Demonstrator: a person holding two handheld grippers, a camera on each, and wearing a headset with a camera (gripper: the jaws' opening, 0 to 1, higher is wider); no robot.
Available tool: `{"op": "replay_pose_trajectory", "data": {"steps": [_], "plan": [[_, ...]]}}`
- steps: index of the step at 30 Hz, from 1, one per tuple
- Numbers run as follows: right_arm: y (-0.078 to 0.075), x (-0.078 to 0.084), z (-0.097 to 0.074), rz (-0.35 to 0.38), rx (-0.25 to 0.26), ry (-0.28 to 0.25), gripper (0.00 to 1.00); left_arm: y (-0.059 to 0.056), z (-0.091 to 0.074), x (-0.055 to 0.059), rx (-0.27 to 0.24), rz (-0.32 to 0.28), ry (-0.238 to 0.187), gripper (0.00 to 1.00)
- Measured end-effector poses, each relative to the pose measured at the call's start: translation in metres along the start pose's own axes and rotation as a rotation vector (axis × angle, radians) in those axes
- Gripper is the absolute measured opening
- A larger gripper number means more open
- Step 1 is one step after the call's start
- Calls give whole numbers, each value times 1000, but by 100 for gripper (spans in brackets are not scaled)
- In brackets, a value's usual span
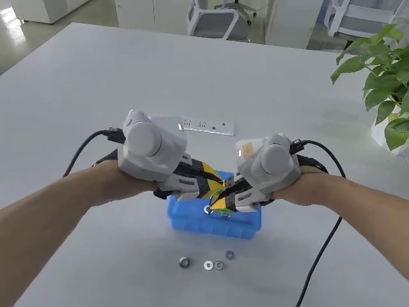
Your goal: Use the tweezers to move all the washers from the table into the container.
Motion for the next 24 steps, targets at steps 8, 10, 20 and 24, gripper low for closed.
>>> {"op": "replay_pose_trajectory", "data": {"steps": [8,10,20,24], "plan": [[0,0,0,-1,1,0,9,0,-2,1,4,9,6,7],[0,0,0,-2,1,0,9,0,-2,1,7,11,5,7],[1,1,-1,-3,13,15,16,1,-3,1,13,28,6,6],[-1,0,-7,-5,34,7,18,0,-4,-1,13,25,5,6]]}}
Point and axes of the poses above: the centre of the closed fingertips' face, and the gripper's own axes: z roughly forward along the fingers, y roughly to its left, x roughly out of its underside, the point moved 2 cm from there along -z, roughly backward along the fingers, and after that the axes turned 4 degrees about -y, right-handed, at the moved point
